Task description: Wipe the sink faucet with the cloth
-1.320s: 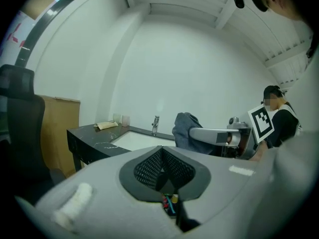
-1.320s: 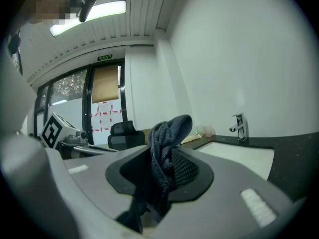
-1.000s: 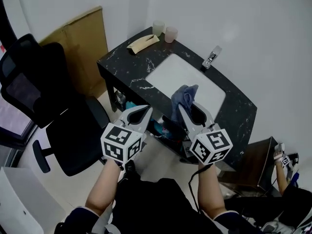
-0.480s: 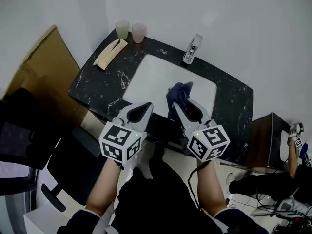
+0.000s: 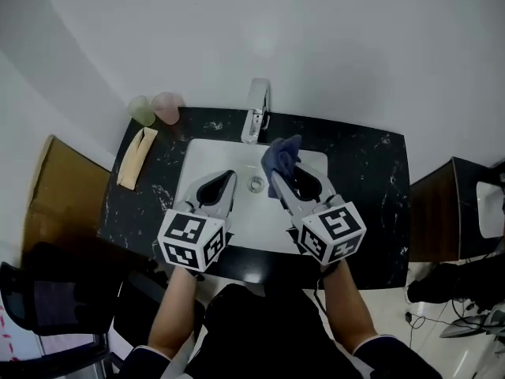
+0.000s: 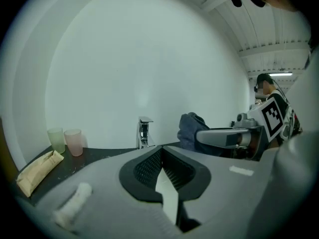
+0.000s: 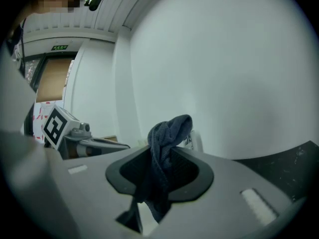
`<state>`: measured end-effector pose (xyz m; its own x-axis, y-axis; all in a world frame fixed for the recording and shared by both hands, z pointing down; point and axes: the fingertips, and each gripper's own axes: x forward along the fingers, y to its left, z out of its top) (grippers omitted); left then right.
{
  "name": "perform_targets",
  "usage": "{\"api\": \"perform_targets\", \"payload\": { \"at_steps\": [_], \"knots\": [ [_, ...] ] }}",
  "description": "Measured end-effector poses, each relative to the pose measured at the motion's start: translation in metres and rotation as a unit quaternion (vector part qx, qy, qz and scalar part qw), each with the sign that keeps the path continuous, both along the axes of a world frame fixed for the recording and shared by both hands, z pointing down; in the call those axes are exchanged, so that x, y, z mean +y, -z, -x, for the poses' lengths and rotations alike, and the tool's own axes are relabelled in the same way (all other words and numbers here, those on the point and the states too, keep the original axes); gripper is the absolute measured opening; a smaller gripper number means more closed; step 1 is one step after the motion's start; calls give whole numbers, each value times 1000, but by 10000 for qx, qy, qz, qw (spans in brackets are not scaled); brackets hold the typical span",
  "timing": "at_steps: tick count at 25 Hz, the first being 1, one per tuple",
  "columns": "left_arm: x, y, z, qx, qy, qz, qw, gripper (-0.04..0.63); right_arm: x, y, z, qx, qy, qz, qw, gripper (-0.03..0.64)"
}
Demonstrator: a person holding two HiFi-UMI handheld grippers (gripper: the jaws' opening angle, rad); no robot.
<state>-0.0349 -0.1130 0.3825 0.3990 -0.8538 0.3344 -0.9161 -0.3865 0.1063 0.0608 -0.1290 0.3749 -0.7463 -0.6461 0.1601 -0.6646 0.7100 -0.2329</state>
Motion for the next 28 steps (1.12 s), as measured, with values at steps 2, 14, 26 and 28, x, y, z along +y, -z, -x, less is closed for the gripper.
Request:
{"api": "perform_targets", "payload": {
  "at_steps": [2, 14, 26, 28],
  "knots": [
    [-22, -6, -1, -188, 121, 28, 9997, 3, -20, -6, -7, 36, -44, 33, 10000, 118],
    [-94, -49, -8, -366, -129, 22, 9992, 222, -129, -52, -8, 616, -441, 200, 9969, 118],
    [-112, -41, -16, -502, -668, -204, 9963, 218, -186, -133, 35, 2594, 403, 696, 9624, 115],
    [-113, -42, -16, -518, -676, -199, 9962, 216, -188, -140, 39, 2870, 572, 687, 9538, 114]
  ]
}}
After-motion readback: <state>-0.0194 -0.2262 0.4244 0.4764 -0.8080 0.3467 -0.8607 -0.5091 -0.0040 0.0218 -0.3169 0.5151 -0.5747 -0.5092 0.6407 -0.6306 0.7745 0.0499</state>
